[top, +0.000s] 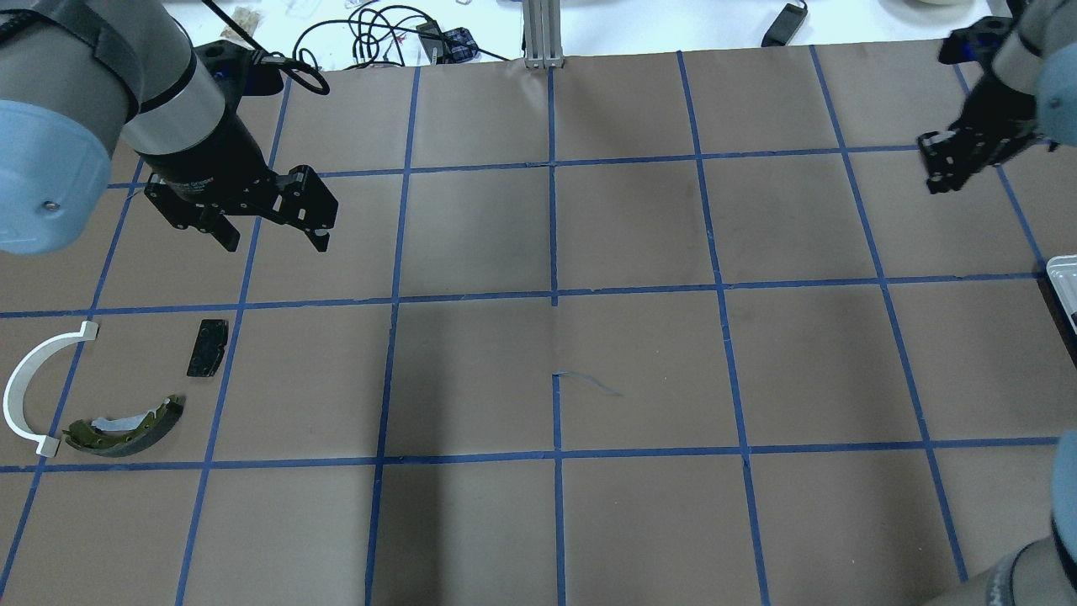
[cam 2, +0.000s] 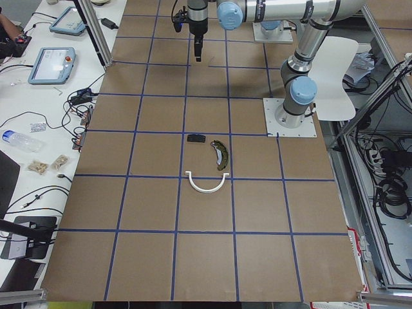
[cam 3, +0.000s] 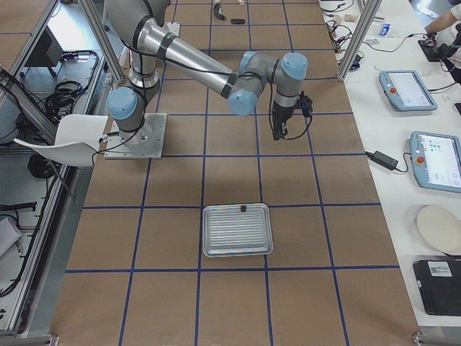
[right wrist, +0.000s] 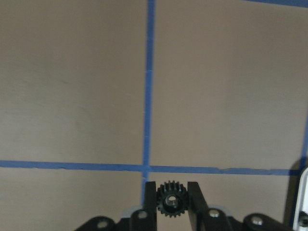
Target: Place bearing gear from tray to pile
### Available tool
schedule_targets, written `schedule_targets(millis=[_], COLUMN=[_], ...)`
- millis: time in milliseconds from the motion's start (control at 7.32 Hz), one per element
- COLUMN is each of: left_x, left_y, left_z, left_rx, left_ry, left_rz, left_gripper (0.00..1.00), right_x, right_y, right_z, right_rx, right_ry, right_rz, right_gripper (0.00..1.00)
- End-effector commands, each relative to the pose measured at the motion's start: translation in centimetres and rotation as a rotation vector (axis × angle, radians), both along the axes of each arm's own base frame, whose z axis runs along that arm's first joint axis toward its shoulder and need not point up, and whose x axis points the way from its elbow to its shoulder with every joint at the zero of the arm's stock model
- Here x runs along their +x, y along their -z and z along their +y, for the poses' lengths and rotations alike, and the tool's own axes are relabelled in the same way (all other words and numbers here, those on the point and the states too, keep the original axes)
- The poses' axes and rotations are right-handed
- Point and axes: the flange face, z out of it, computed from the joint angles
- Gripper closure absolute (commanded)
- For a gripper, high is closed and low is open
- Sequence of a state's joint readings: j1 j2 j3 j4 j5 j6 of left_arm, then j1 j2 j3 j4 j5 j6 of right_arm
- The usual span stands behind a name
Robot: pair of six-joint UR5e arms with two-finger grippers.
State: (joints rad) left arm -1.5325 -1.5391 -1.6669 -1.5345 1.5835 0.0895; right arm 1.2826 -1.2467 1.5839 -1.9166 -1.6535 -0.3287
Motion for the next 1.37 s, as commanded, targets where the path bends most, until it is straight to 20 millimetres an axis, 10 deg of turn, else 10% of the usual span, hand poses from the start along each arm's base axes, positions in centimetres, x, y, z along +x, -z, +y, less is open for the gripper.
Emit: schedule_targets(millis=[0, 273, 683, 820, 956, 1093, 1230], left_x=[0.0, 0.0, -0.1, 0.1, 0.5, 0.5, 0.6], left_y=[0.0, 0.0, 0.7, 0.7, 0.8, 0.8, 1.4], left_z=[0.0, 0.2, -0.3, -0.6, -0.8, -0.9, -1.1], left_rx=[-0.001, 0.001, 0.013, 0.001, -0.001, 0.0, 0.012], left_ry=[-0.001, -0.001, 0.002, -0.004, -0.012, -0.013, -0.016], left_rz=[0.0, -0.001, 0.002, 0.003, 0.008, 0.013, 0.015], left_gripper=[0.0, 0.0, 0.0, 0.0, 0.0, 0.0, 0.0], right_x=[19.0, 34.6, 49.1, 49.3, 49.3, 48.2, 44.8], right_y=[1.7, 6.1, 13.5, 13.6, 13.2, 12.4, 9.4], right_z=[1.5, 6.0, 12.3, 12.2, 12.0, 11.0, 8.5], right_rx=[0.0, 0.034, 0.023, 0.009, -0.012, -0.027, -0.061], right_ry=[0.12, 0.135, 0.035, 0.022, 0.004, -0.011, 0.022], right_rz=[-0.011, -0.048, -0.113, -0.122, -0.134, -0.134, -0.154], right_gripper=[0.92, 0.91, 0.86, 0.77, 0.23, 0.0, 0.0])
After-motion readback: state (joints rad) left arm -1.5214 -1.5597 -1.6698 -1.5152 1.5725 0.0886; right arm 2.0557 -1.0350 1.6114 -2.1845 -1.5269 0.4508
